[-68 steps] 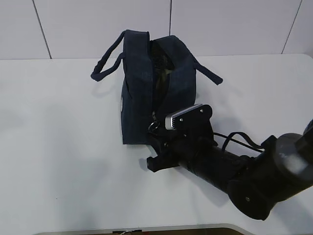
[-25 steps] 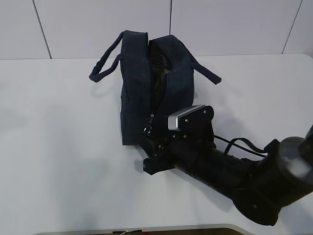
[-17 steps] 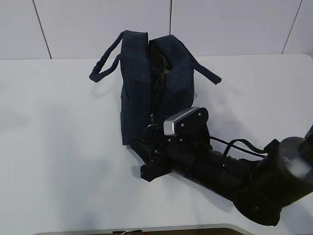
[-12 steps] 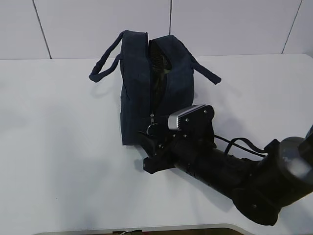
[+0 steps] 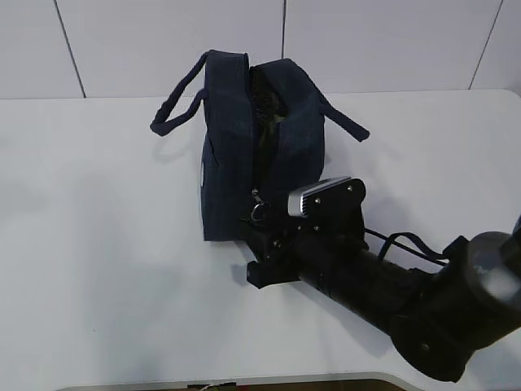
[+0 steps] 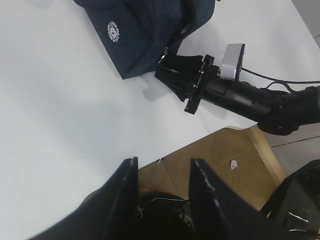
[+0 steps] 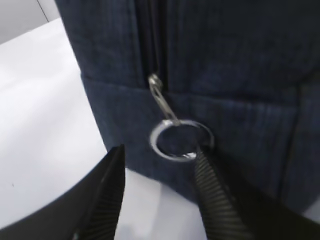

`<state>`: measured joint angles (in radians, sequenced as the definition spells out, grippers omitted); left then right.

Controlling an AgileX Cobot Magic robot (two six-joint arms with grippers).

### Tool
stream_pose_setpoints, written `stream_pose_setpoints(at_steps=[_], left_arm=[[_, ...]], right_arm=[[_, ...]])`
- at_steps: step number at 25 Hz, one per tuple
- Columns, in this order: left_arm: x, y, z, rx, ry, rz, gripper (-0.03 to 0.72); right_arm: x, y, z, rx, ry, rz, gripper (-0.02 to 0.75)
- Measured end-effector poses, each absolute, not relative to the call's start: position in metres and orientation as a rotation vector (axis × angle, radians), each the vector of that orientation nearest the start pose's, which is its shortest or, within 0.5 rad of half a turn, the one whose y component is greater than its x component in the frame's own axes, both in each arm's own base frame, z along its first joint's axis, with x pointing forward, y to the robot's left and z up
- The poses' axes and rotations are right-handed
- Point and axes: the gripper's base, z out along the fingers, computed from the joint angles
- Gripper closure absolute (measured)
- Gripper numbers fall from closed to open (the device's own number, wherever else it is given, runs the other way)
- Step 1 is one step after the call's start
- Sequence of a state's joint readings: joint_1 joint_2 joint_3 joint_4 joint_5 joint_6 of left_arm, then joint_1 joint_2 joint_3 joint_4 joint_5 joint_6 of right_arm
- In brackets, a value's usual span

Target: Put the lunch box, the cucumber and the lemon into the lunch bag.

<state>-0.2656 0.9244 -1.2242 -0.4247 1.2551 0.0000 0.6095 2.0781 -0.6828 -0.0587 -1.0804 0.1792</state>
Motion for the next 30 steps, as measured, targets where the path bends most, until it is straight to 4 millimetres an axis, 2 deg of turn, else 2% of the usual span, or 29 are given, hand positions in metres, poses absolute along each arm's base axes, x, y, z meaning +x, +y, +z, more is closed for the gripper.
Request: stream_pose_setpoints(at_steps=[7,13,30], left_arm=[[0.126,-0.071,0.424,0.341,2.406,-0.67,0.44],[0.126,-0.071,0.424,0.341,2.406,-0.67,0.44],[0.126,-0.071,0.424,0.341,2.405,-0.673,0.441]], right_arm=[[0.262,0.188,0.083,-0.459,1.828,0.572,0.363],[0.259,0.187,0.082,-0.468,1.829,0.575,0.363],[0.28,0.202,0.098,-0.463,1.73,0.586,0.363]])
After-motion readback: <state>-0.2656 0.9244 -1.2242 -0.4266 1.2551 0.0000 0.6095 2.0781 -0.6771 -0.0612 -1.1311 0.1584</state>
